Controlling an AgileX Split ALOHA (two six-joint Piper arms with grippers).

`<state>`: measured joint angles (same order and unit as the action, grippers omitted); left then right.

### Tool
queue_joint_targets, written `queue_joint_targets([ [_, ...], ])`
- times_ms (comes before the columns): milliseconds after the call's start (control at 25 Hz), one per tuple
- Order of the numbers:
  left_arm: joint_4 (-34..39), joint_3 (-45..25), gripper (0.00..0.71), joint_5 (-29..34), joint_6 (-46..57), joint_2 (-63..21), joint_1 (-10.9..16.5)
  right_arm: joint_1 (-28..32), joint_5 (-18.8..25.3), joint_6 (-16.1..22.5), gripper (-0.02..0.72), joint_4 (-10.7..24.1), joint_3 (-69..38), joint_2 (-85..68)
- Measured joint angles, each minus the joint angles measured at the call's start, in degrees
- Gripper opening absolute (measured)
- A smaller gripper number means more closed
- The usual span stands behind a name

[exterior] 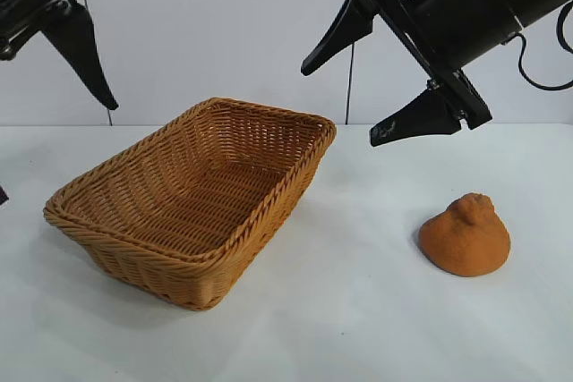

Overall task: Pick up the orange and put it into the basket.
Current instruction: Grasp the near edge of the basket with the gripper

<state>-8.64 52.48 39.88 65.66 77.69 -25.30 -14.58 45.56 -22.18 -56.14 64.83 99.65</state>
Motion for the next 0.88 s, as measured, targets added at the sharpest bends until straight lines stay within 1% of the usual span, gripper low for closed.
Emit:
queue_joint_targets([
  [240,0.8,0.0,0.633,-1.3,1.4,7.4,0.0,0.0,0.0,0.0,0.631,0.0,0.0,0.0],
  [520,-2.3,0.0,0.633,-6.5,1.5,15.9,0.0,0.0,-0.3,0.0,0.631,0.0,0.0,0.0],
  [680,-2.4,0.0,0.633,-9.3,1.5,20.4,0.0,0.0,-0.4,0.0,0.631,0.0,0.0,0.0],
  [880,-2.6,0.0,0.633,-14.8,1.5,25.6,0.0,0.0,-0.6,0.0,0.631,0.0,0.0,0.0],
])
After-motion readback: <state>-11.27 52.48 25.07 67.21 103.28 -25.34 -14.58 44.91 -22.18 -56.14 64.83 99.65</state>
